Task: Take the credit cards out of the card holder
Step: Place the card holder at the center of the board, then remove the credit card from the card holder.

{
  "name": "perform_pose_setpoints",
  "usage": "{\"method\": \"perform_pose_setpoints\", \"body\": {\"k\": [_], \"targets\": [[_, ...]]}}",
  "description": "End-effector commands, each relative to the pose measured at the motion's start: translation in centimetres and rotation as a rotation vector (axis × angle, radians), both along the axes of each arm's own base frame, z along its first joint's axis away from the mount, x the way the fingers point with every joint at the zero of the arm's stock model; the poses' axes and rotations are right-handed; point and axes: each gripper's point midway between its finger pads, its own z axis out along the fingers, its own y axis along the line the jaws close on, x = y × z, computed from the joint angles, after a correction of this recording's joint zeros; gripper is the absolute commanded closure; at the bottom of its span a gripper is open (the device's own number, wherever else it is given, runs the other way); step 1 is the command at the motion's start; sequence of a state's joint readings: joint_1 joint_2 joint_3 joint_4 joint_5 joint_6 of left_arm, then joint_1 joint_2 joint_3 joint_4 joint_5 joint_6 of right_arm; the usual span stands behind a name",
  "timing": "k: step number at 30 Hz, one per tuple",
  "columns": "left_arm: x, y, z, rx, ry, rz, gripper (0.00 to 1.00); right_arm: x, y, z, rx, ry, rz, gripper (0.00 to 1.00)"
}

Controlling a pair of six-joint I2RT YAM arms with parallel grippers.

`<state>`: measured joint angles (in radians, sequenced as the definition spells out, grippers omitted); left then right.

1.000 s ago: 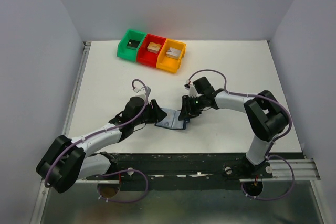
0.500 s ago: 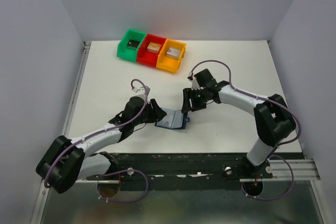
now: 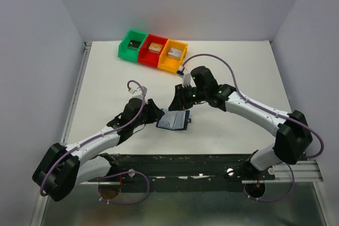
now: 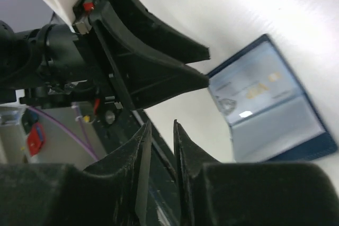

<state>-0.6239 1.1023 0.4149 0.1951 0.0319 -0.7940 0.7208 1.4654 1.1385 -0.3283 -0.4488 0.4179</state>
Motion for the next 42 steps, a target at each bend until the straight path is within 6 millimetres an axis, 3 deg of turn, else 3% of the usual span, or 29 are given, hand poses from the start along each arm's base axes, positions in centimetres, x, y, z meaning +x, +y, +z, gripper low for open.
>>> {"method": "perform_pose_setpoints", "body": {"k": [1,4,9,17,28,39,42], "targets": [[0.3,2.5,-0.1,0.049,0.008,0.132,0.52,-1.0,3.1,-2.9,0.072,0.164,0.037,0.72],[0.1,3.0,-0.1,0.046,-0.001,0.148,0.54,-0.8,3.1,-6.1,0.023,0.211,0.016,0.73],[0.1,2.1,0.1,0.035,-0.001,0.102,0.54,-0.7,0.9,-11.1,-0.099,0.277,-0.018,0.73],[0.2,-0.9,0.7,-0.019,-0.005,-0.036,0.44,0.1,-2.3,-14.7,-0.174,0.307,-0.058,0.72],[0.2,-1.8,0.1,-0.022,0.016,-0.080,0.39,2.3,-4.6,-17.1,-0.296,0.285,-0.064,0.69],[0.1,-1.9,-0.4,-0.013,0.037,-0.080,0.39,4.8,-6.3,-17.1,-0.336,0.275,-0.128,0.68],[0.1,-1.4,-0.4,0.001,0.036,-0.061,0.39,4.8,-5.9,-15.7,-0.293,0.250,-0.129,0.66]]}}
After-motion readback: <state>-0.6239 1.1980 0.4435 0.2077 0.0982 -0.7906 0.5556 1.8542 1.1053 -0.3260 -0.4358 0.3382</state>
